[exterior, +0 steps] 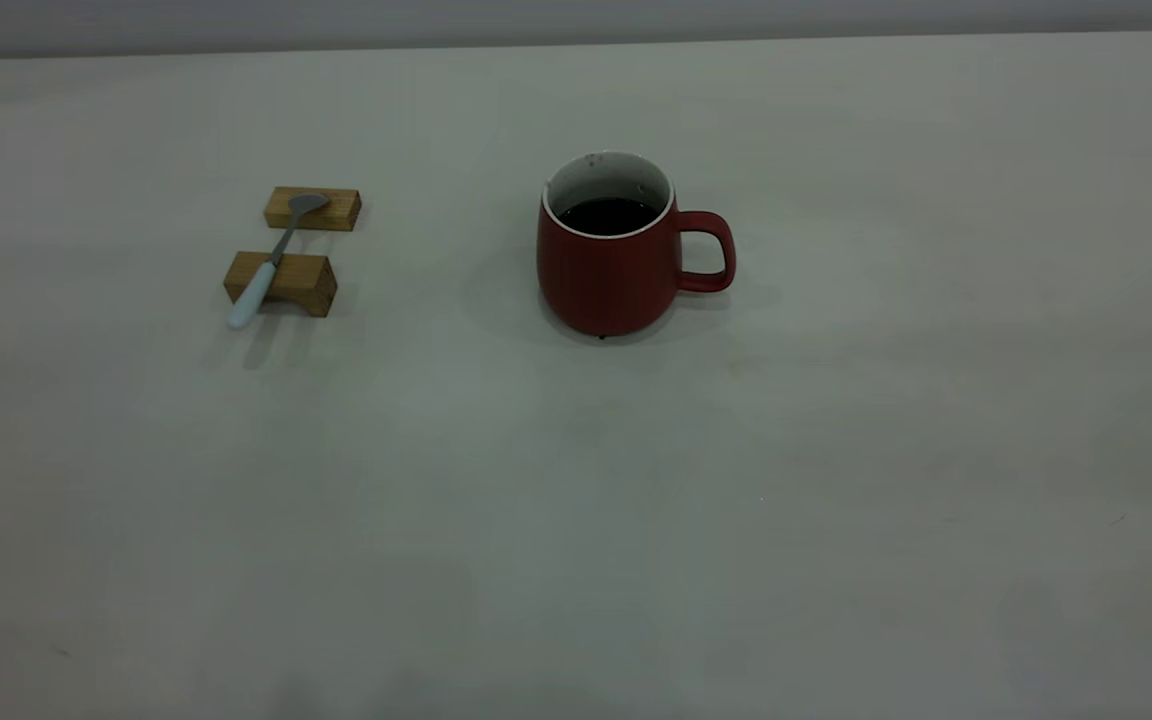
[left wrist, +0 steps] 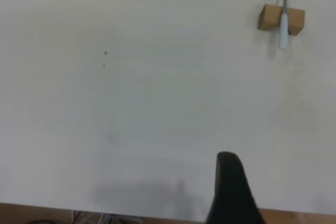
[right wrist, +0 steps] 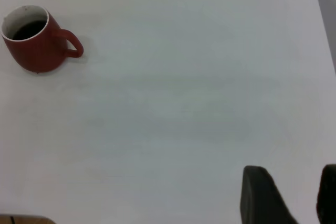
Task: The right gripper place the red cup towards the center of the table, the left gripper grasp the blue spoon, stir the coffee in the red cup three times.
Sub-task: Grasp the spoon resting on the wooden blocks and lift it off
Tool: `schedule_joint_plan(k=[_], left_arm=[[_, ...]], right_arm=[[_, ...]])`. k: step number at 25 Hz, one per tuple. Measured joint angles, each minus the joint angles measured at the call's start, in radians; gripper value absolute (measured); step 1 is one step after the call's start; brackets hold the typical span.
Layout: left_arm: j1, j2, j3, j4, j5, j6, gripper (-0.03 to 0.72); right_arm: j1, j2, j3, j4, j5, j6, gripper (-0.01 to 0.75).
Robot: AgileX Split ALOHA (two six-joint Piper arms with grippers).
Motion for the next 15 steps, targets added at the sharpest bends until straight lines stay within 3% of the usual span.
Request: schedule_joint_plan(k=[15], left_arm=[[0.0, 0.634, -0.194, -0.004, -0.194, 0.052, 0.572]], right_arm=[[0.0, 0.0, 0.0, 0.0, 0.0, 0.0, 0.304]])
